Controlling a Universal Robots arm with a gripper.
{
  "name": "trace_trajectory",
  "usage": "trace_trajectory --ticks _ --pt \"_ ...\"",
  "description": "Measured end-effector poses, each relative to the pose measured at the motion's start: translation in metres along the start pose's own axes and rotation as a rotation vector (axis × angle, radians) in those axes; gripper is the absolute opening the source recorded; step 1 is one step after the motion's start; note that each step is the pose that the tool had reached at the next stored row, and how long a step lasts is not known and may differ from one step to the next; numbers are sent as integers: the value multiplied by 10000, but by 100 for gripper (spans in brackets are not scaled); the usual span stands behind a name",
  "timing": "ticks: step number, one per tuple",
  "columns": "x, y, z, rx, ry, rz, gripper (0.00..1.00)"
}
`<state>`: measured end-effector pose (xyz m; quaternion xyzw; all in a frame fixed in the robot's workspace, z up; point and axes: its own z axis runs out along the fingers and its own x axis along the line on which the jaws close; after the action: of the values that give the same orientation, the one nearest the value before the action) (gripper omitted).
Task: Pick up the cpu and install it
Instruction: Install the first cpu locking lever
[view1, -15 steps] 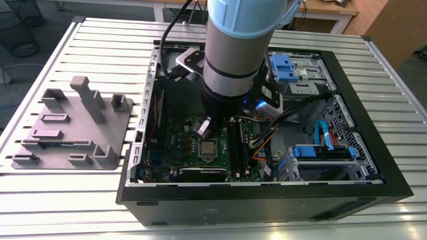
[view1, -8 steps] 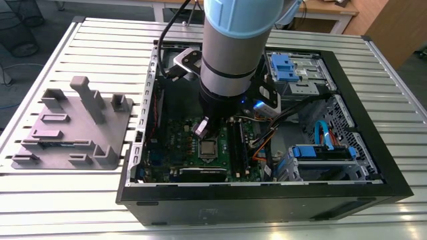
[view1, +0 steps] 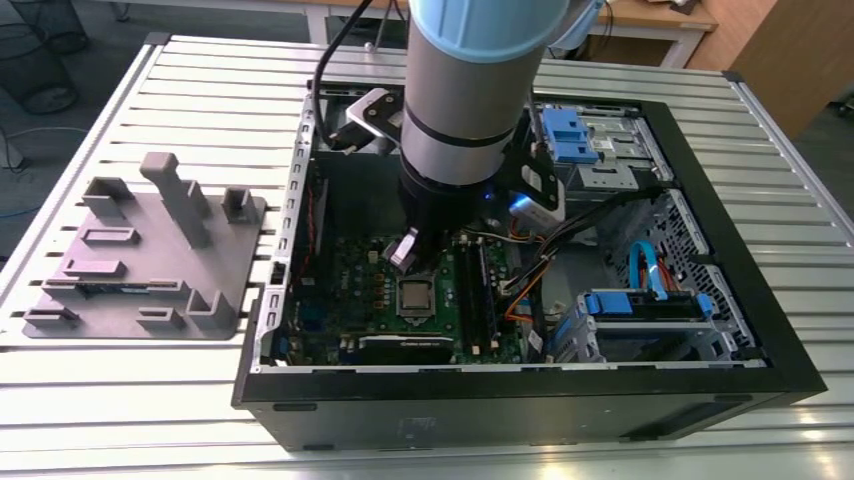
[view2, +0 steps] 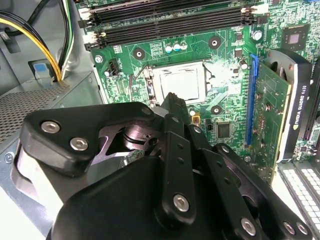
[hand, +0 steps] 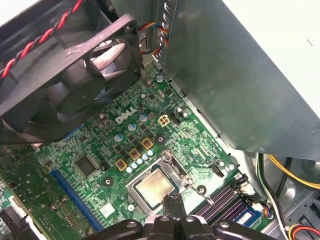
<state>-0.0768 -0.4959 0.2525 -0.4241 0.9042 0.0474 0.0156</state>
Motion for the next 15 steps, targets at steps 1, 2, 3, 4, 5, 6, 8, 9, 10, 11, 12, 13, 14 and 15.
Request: trace_trajectory --ticks 1,2,3,4,5,6,8,9,10,11,12,13,14,15 --pt "-3 3 -39 -1 -1 0 11" --pt "-3 3 -40 0 0 0 11" --pt "-3 3 -41 0 -1 0 11" --pt "-3 3 -43 0 -1 0 11" --pt "-3 3 -44 0 0 0 11" --pt "-3 3 -48 0 -1 0 11" --pt "-4 4 -54 0 -1 0 11" --pt "-4 4 -55 0 0 0 11" --pt "-4 4 -57 0 0 0 11" --pt "-4 4 -58 0 0 0 11" --pt "-6 7 -93 0 0 0 11" --pt "-9 9 -127 0 -1 0 11" --pt "-9 9 -128 0 0 0 11" --pt "-9 9 -129 0 0 0 11"
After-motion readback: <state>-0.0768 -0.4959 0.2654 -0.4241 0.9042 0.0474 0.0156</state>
